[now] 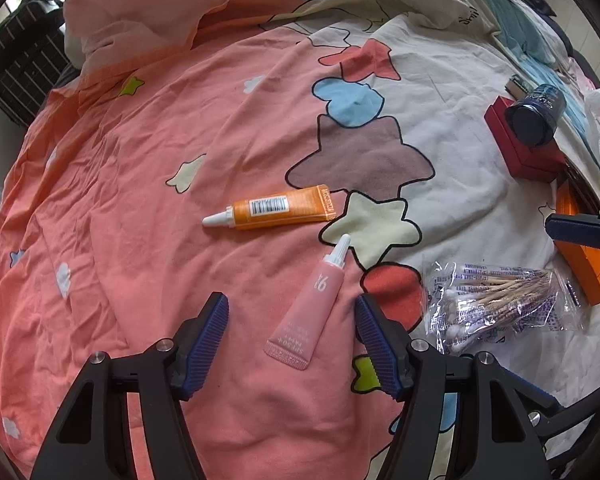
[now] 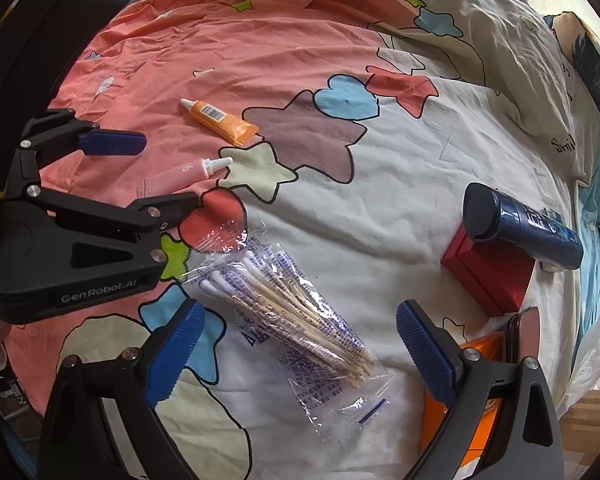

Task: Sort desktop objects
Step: 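Grasp the pink tube with the left tool while the right tool approaches the cotton swab bag, then grasp the bag of cotton swabs with the right tool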

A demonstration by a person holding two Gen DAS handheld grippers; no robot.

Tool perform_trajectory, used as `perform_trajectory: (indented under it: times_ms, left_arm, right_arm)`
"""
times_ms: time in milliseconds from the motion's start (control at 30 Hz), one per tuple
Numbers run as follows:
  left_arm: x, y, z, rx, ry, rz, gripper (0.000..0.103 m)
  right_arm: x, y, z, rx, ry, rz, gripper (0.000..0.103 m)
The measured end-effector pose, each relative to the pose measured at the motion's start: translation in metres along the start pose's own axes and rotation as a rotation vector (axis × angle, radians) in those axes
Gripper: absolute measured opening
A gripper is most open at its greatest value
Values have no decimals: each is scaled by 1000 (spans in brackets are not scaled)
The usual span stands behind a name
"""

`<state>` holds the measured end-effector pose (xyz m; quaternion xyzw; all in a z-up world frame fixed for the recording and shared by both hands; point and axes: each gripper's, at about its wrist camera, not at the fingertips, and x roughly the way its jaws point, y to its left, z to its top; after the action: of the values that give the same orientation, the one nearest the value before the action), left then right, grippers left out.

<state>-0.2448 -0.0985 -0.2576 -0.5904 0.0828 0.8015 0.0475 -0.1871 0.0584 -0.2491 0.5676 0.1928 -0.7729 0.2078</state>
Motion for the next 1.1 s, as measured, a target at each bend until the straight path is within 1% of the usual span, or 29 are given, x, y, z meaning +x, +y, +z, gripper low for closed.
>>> perform_trajectory:
  times_ms: [100, 200, 300, 333, 367, 400, 433, 467, 500, 567, 633, 700, 767, 800, 867, 900, 967, 1067, 1100]
  left_arm:
    - [4, 7, 6, 44, 5, -6, 68]
    - [9, 17, 12, 70, 17, -22, 60]
    - [10, 27, 16, 90, 27, -48, 47]
    - [10, 30, 17, 95, 29, -59, 38]
    - [10, 33, 18, 102, 30, -63, 34]
    - [9, 36, 18, 113, 29, -62, 31]
    - [9, 38, 19, 123, 28, -60, 26]
    - [9, 41, 20, 133, 28, -61, 20]
    - [9, 45, 21, 140, 29, -60, 18]
    - [9, 54, 23, 148, 28, -50, 17]
    - [9, 66, 26, 149, 29, -51, 17]
    - [9, 80, 28, 148, 31, -53, 17]
    - [8, 93, 31, 146, 35, -52, 17]
    - [8, 99, 32, 146, 37, -51, 17]
    - [6, 113, 35, 146, 39, -48, 17]
    - [6, 121, 36, 147, 41, -46, 17]
    - [4, 136, 38, 149, 43, -42, 17]
    - [3, 158, 42, 150, 49, -36, 17]
    - [4, 166, 44, 148, 51, -33, 17]
  right_arm:
    - [0, 0, 1, 2, -5, -3, 97]
    - [0, 0, 2, 4, -10, -4, 97]
    - [3, 1, 3, 1, -9, 4, 97]
    - [5, 1, 3, -5, -6, 5, 97]
    - [7, 1, 3, -12, -3, 0, 97]
    - [9, 1, 3, -20, 2, -7, 97]
    - [11, 2, 3, -28, 9, -8, 96]
    - [14, 2, 2, -36, 19, -5, 91]
    - [16, 3, 2, -43, 27, -2, 87]
    - [20, 3, 0, -45, 41, 7, 72]
    - [25, 1, -1, -37, 54, 26, 66]
    - [24, 0, -1, -32, 51, 46, 63]
    - [23, 0, -2, -33, 51, 61, 56]
    - [23, 1, -2, -36, 50, 63, 54]
    - [22, 2, -2, -37, 49, 67, 47]
    - [21, 3, -3, -35, 49, 69, 45]
    - [19, 3, -3, -32, 49, 73, 39]
    - [17, 0, -5, -11, 53, 80, 33]
    - [16, -2, -5, -3, 54, 83, 32]
